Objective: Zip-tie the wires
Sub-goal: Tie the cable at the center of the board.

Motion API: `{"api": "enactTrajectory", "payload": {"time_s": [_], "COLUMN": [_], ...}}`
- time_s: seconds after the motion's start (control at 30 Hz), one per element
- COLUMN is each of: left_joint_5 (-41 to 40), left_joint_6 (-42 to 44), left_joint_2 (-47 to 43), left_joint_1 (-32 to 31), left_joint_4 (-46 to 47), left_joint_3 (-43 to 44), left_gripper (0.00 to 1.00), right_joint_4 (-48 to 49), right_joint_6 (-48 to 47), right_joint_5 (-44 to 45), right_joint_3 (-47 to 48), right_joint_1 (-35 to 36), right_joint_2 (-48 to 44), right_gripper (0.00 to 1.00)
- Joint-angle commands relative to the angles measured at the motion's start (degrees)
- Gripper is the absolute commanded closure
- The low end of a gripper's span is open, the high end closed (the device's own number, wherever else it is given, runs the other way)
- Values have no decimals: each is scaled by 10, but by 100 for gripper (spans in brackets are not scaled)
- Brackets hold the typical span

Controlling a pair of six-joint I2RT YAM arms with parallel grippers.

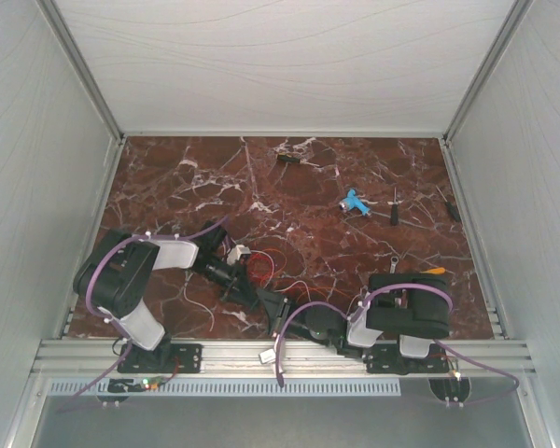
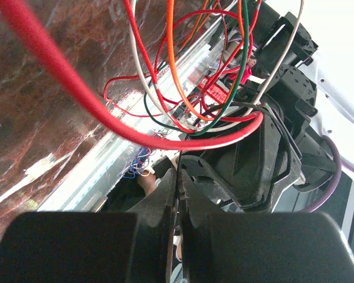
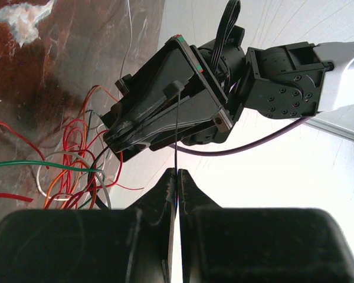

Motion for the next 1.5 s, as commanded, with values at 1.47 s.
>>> {"api": "enactTrajectory", "payload": {"time_s": [1.47], "left_joint_5": [8], "left_joint_6": [-34], "left_joint_2": [22], "left_joint_1": [0], "left_joint_4": [40], "left_joint_3": [-8], "left_gripper": [100], "right_joint_4": [-254], "right_joint_6": [-89], "right_joint_5": [0], "right_joint_3": [66], "right_joint_1": [30], "right_joint_2": [-58], "right_gripper": [100]}}
